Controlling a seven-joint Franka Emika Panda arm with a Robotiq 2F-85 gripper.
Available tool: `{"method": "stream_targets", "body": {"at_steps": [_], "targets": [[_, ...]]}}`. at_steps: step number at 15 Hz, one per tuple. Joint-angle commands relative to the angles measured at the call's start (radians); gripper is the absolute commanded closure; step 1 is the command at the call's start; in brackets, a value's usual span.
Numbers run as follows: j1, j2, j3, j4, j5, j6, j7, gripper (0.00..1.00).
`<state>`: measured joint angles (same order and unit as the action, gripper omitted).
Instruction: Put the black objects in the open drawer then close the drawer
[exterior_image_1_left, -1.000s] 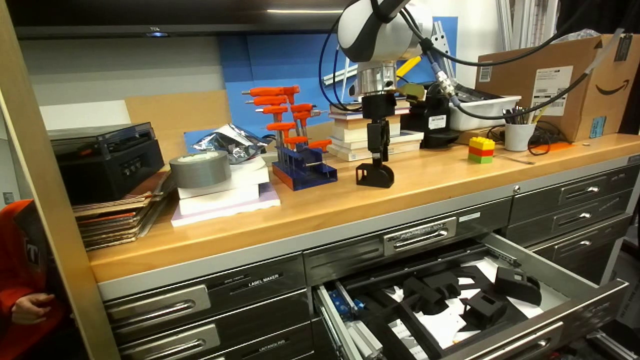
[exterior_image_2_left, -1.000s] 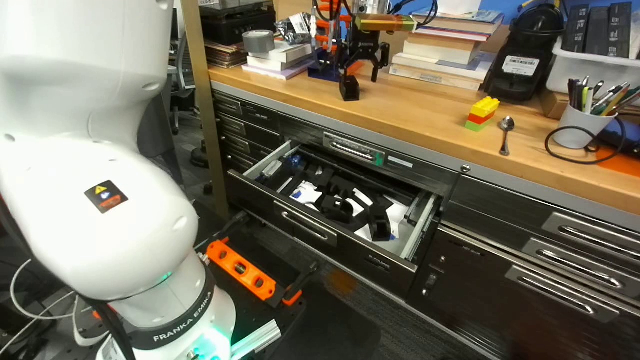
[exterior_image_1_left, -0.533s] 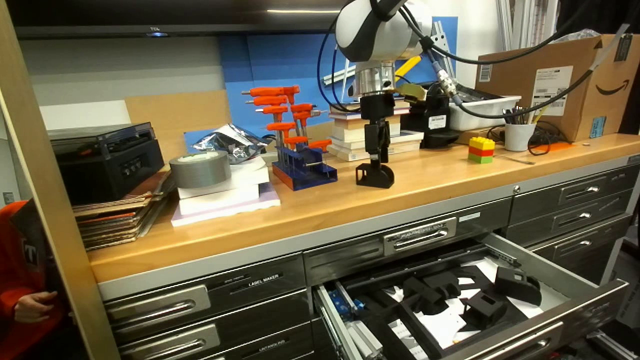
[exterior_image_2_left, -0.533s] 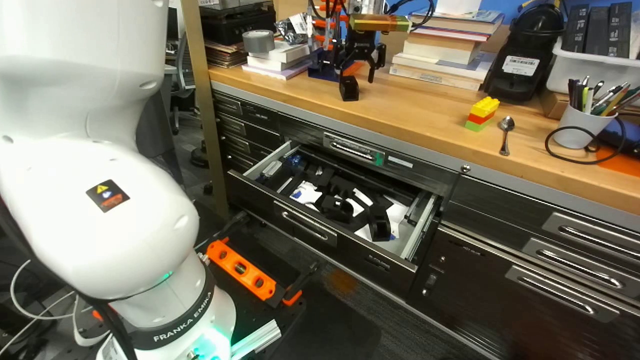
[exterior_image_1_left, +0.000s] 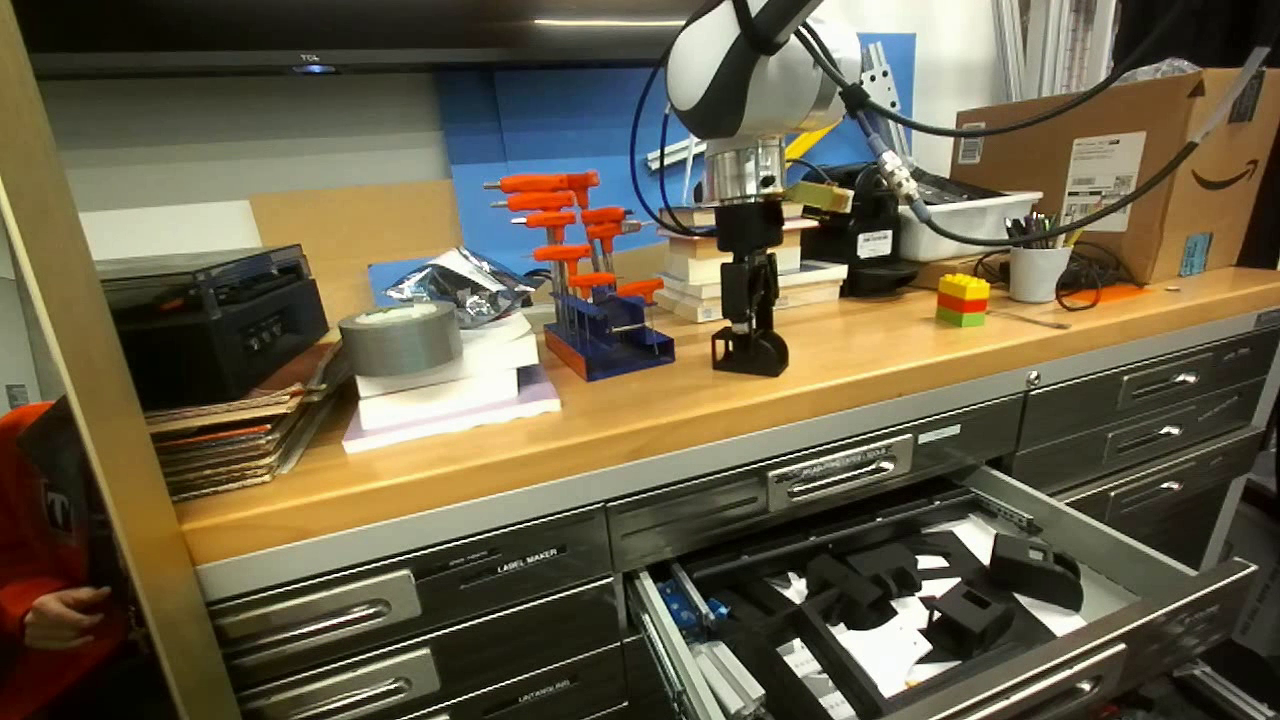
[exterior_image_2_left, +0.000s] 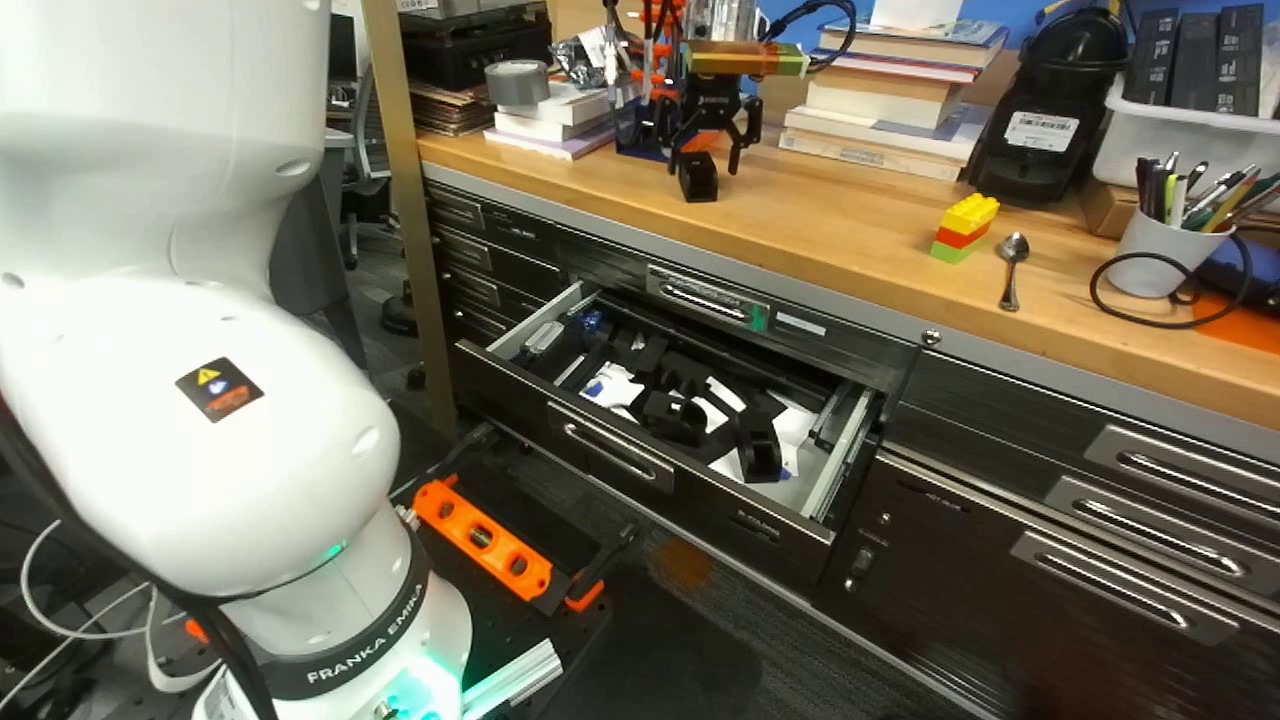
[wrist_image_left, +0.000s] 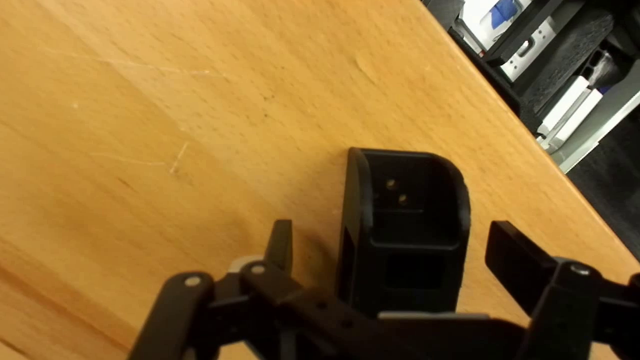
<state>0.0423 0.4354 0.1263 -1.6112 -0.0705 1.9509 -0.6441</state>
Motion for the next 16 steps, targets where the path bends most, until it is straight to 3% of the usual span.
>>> {"method": "stream_targets", "body": {"at_steps": [1,2,4,9,13,16], "targets": [[0.003,-0.023,0.002,-0.029,-0.004,0.036,0.033,0.0],[0.003,-0.024,0.001,-0.032,-0.005,0.04,0.038,0.25],[0.003,-0.024,0.001,-0.038,-0.009,0.053,0.043,0.33],[0.007,-0.029,-0.003,-0.051,-0.02,0.068,0.067,0.68],[0.008,-0.063,-0.009,-0.077,-0.035,0.057,0.112,0.69],[-0.011,-0.147,-0.025,-0.162,-0.039,0.076,0.176,0.69]]}}
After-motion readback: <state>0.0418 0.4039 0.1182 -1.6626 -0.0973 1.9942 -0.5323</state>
